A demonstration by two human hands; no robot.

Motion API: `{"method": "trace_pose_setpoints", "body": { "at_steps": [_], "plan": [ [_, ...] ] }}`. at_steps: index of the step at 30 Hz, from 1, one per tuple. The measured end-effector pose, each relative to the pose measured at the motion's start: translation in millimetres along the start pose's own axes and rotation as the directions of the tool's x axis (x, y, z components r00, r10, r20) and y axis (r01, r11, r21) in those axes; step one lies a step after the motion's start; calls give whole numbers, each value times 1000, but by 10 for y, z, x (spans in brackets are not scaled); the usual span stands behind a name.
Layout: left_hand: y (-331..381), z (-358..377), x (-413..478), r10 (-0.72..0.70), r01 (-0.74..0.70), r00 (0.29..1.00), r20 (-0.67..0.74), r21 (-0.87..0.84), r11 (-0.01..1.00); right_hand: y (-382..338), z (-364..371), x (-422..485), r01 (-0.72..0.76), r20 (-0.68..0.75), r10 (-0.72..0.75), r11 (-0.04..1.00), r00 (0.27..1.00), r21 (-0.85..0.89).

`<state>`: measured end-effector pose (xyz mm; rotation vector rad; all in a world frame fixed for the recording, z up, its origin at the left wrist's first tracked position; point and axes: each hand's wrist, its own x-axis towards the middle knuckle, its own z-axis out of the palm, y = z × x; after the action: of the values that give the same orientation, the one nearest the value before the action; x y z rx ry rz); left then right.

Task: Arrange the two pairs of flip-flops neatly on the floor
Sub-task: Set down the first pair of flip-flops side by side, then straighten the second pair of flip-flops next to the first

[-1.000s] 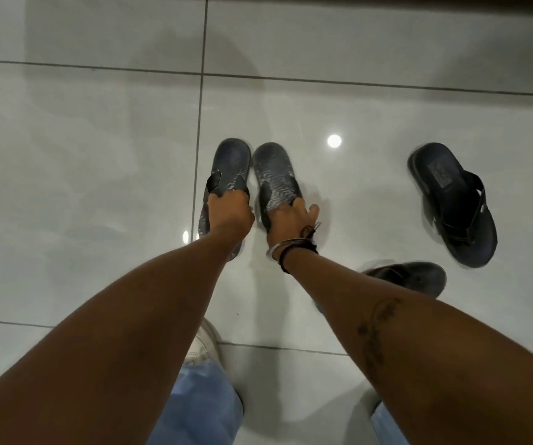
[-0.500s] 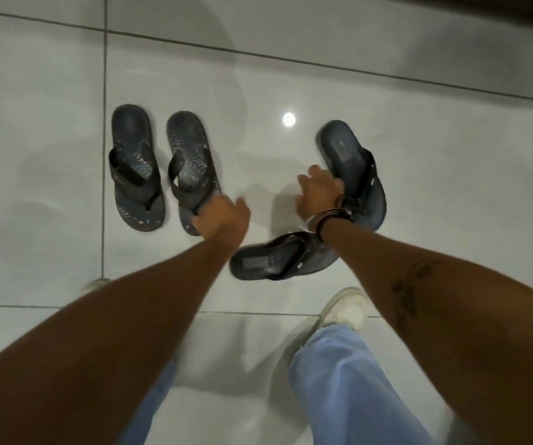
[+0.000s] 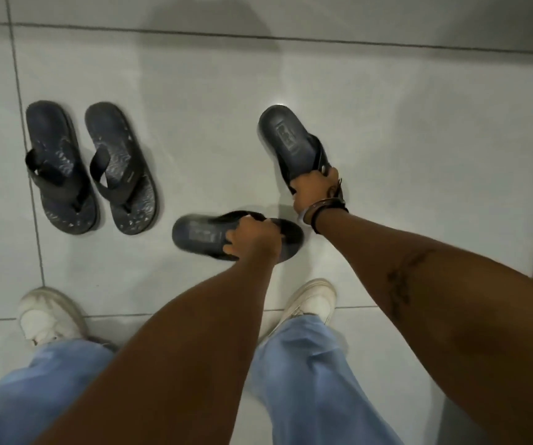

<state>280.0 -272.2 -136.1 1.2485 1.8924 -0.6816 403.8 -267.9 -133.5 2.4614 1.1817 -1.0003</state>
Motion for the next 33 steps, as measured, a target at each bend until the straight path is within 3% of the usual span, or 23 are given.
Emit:
{"method": "trace_pose_setpoints", "body": {
  "at_steps": [2,4,6,9,13,16,19,20,23,27,31,33],
  "plan": [
    [130,-2,-162,259,-233,964,-67,266,935,115,-58,-11,-77,-7,78,995,997,68],
    [303,11,-270,482,-423,874,-57,397,815,250,-101,3,-137,-9,138,987,990,89],
    [459,6,-239,615,-534,789,-10,485,693,363,-107,1,-208,-22,217,956,976,207],
    [742,-32,-107,698,-596,710,88,603,530,490,-92,26,-295,3,298,943,955,156],
    [937,-39,48,726,-634,662,187,656,409,546,-17,20,-286,69,281,956,957,69],
    [876,-89,84,765,-695,616,188,586,416,472,55,-96,-225,-123,231,972,965,63],
    [599,-301,100,886,-775,459,69,519,361,211,91,-191,-23,-398,74,991,914,133],
    [485,-406,130,897,-766,443,11,524,372,89,94,-218,51,-437,13,989,899,135],
    [58,-1011,498,782,-602,565,-263,517,608,-502,123,-213,253,-400,-211,966,892,54],
    [-549,-2039,1216,488,-291,720,-494,423,858,-1261,269,-3,316,-93,-316,949,944,-16],
    [-849,-2586,1722,249,-105,866,-434,329,938,-1822,373,343,273,26,-272,959,962,-81],
    [-890,-2629,1876,212,-96,903,-374,305,947,-2019,440,468,240,67,-234,964,970,-112]
  ]
}}
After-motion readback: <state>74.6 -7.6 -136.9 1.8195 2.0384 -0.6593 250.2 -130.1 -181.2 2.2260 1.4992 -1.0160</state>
